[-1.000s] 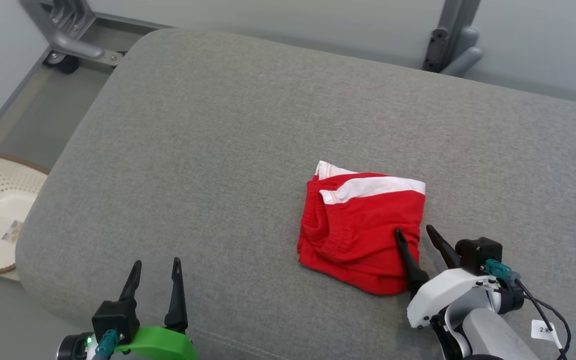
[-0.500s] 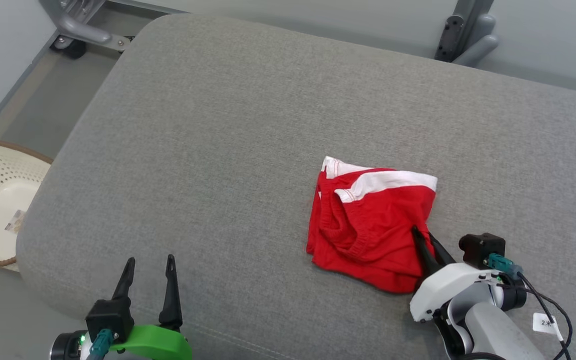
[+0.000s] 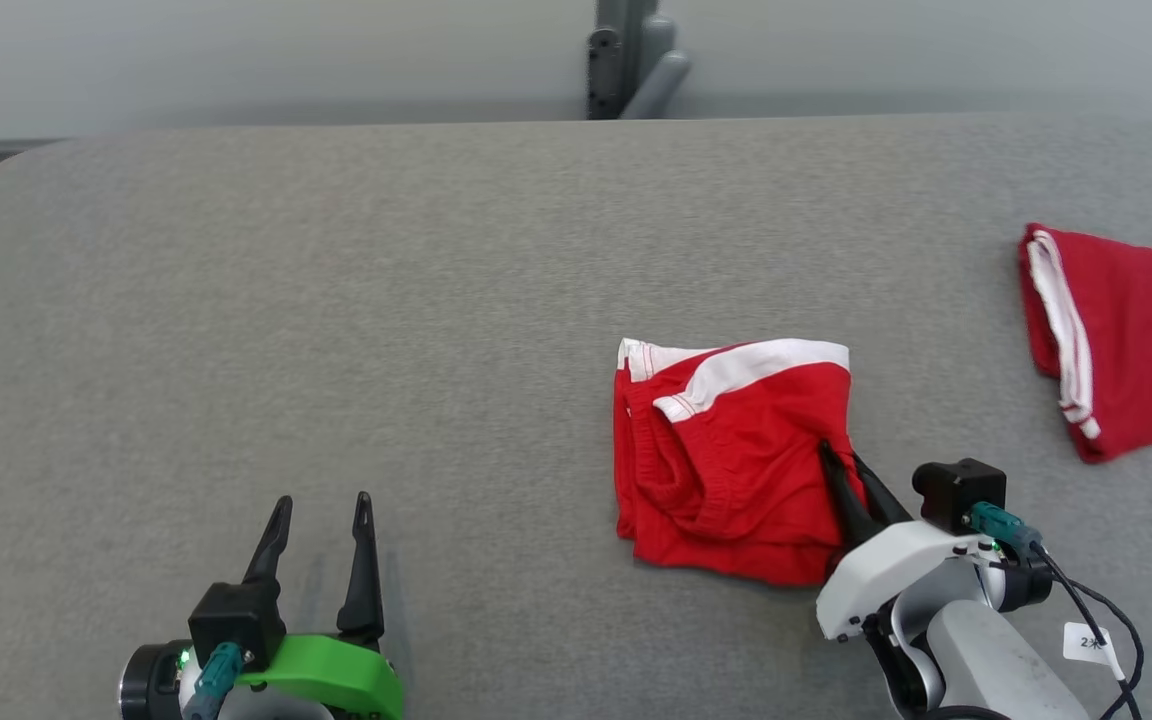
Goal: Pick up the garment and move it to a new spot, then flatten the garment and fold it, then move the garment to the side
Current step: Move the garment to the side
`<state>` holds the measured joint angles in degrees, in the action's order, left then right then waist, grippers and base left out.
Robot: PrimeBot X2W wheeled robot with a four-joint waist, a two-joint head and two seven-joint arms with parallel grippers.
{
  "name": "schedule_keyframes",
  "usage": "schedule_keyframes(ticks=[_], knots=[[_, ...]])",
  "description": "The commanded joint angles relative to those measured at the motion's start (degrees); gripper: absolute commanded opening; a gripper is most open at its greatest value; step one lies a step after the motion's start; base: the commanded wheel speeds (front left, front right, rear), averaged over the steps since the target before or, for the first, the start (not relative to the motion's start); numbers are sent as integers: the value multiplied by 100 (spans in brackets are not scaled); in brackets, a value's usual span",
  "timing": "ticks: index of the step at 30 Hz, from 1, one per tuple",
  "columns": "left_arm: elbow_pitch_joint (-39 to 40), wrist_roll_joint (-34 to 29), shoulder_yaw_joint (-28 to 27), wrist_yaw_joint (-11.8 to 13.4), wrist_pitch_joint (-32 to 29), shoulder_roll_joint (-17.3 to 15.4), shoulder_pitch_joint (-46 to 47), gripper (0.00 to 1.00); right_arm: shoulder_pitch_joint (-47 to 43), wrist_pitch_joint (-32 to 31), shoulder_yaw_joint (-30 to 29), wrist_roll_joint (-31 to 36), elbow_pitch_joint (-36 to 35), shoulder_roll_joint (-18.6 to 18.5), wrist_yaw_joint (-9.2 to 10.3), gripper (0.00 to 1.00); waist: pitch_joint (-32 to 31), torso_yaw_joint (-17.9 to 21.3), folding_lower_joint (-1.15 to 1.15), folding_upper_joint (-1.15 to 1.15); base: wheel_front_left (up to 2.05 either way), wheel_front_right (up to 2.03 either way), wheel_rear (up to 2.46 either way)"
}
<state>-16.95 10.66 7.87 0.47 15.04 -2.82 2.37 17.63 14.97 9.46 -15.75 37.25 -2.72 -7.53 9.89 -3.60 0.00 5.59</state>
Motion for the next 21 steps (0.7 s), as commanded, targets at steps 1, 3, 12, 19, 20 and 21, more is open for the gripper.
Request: schedule_keyframes(ticks=[1, 3, 12, 19, 20, 21], knots=[[8, 62, 61, 23, 12, -17, 102, 100, -95, 11, -19, 51, -19, -21, 10, 0, -164, 1735, 0, 0, 0, 0, 0], [10, 81, 75, 41, 12, -18, 135, 100, -83, 11, 18, 54, -23, -22, 10, 0, -128, 2054, 0, 0, 0, 0, 0], [-49, 78, 246, -17, 12, -21, 350, 100, 95, 11, 244, -7, -28, -18, 10, 0, 136, 2625, 0, 0, 0, 0, 0], [-68, -18, 312, -138, 12, -24, 547, 100, 727, 11, 514, 309, 37, -56, 10, 0, 427, 2347, 0, 0, 0, 0, 0], [-54, -30, 308, -141, 12, -23, 571, 100, 854, 11, 520, 375, 44, -120, 10, 0, 465, 2278, 0, 0, 0, 0, 0], [-47, -44, 296, -139, 12, -22, 586, 100, 978, 11, 528, 415, 69, -190, 10, 0, 499, 2210, 0, 0, 0, 0, 0]])
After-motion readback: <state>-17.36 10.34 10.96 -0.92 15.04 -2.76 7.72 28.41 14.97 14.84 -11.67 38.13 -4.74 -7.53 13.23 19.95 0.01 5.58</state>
